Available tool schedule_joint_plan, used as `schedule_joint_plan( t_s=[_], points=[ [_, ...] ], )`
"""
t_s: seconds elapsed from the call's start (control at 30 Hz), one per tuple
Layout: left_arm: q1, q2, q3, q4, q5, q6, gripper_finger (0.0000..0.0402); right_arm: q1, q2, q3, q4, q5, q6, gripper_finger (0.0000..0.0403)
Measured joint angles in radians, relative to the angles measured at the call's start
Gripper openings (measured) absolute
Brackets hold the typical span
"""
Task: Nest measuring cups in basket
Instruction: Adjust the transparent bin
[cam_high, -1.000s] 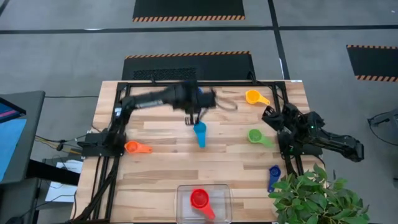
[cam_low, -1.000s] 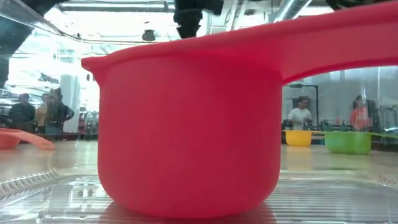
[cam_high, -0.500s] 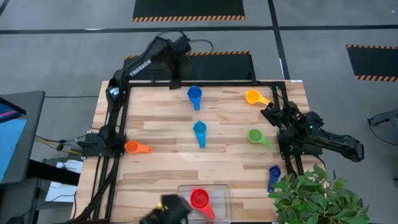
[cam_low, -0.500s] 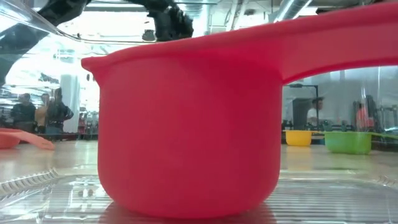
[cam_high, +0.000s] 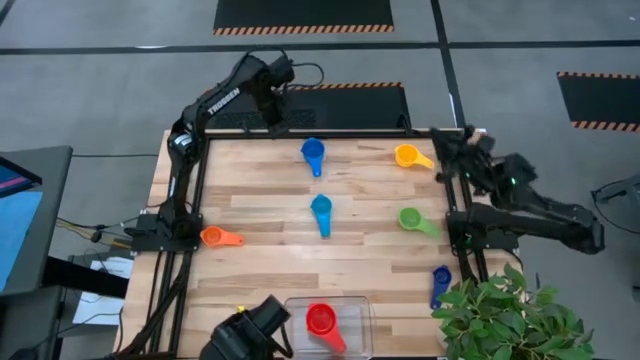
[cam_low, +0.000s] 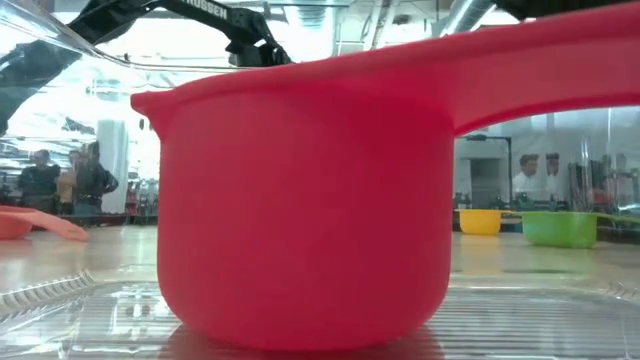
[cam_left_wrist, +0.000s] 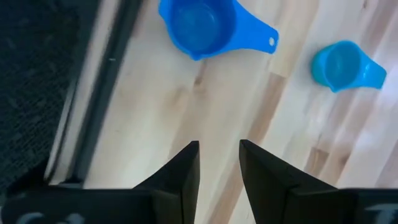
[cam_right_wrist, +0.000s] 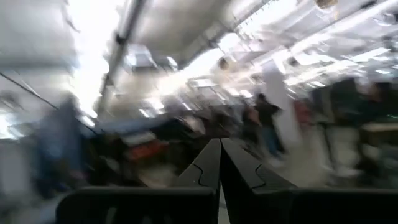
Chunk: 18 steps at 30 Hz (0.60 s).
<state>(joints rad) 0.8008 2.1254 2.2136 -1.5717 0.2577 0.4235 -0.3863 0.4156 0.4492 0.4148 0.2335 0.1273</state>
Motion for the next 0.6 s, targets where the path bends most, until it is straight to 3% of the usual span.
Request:
schedule_joint_plan(
  t_s=[0.13,0.33,0.5,0.6],
  points=[
    [-0.032,0.0,-0.024,0.001,0.0,0.032,0.01,-0.077,0.271,0.257,-0.19,-0.017,-0.016,0.0033],
    [-0.059,-0.012,-0.026,0.001,0.0,0.052,0.01,-0.181,0.739,0.675,-0.536,-0.227,-0.024,0.0033],
    [-0.063,-0.089,-0.026,0.001,0.0,0.051,0.01,-0.238,1.076,0.992,-0.828,-0.319,-0.077,0.0033],
    [-0.065,-0.147,-0.026,0.001,-0.001,0.013,0.01,-0.245,1.23,1.131,-0.911,-0.361,-0.153,0.0033]
  ],
)
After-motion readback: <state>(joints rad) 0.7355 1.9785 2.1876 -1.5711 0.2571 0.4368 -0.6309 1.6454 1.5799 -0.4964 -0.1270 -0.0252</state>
